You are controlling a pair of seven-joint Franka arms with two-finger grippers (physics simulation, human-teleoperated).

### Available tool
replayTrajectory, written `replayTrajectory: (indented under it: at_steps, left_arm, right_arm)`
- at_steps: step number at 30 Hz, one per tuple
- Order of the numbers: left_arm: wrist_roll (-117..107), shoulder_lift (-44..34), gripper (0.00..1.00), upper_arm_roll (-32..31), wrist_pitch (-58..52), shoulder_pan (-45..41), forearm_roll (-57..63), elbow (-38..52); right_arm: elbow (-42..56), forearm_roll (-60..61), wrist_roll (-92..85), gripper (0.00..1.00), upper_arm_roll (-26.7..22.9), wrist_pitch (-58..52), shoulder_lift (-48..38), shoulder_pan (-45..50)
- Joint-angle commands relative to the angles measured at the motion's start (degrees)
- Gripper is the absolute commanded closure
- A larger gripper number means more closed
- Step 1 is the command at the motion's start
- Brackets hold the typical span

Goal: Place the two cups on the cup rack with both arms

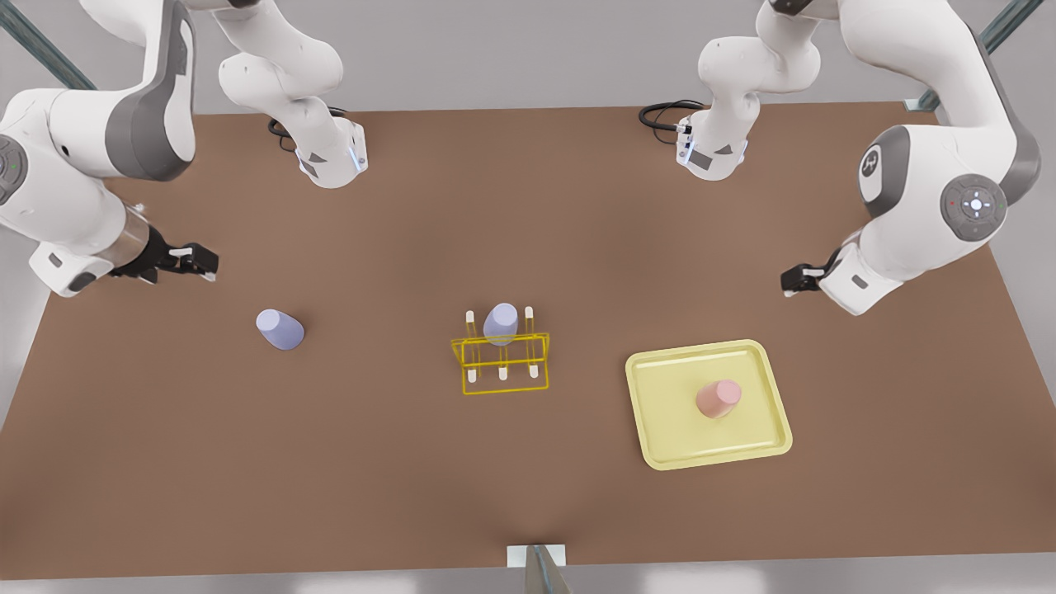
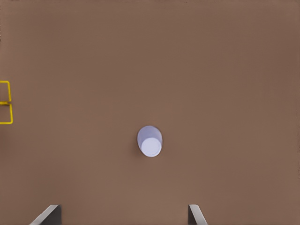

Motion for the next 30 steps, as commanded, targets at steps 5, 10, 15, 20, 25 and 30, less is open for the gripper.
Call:
replayTrajectory:
  at_steps: [5,10,15,20,25,30]
  left_arm:
    - [-3.4,13.5,0.0,-2.4,3.6,-0.5,-0.4,9.2]
    - [-3.4,30.1,0.0,-4.8,17.8,-0.4,0.1,15.4]
    - [-3.3,27.7,0.0,-4.5,33.1,0.2,0.0,3.5]
    - [-3.2,29.3,0.0,-4.3,42.2,0.5,0.0,-2.3]
    - [-3.2,31.8,0.0,-4.3,42.8,0.5,0.0,-3.0]
    - [-3.2,32.9,0.22,-4.1,44.2,0.2,0.0,-2.9]
  right_arm:
    - [0.1,-0.9,-7.6,0.0,-0.2,8.2,9.9,-2.6]
    - [-3.4,1.0,-9.5,0.0,0.0,26.0,19.4,-6.2]
    - [-13.8,4.4,-9.8,0.0,0.5,36.0,17.2,-5.8]
    - [-27.8,4.6,-9.8,0.0,0.6,44.4,12.3,-4.9]
    - [-35.0,4.5,-9.8,0.0,0.6,50.6,11.5,-4.7]
    - [-38.9,4.1,-10.0,0.0,0.6,55.7,10.0,-4.8]
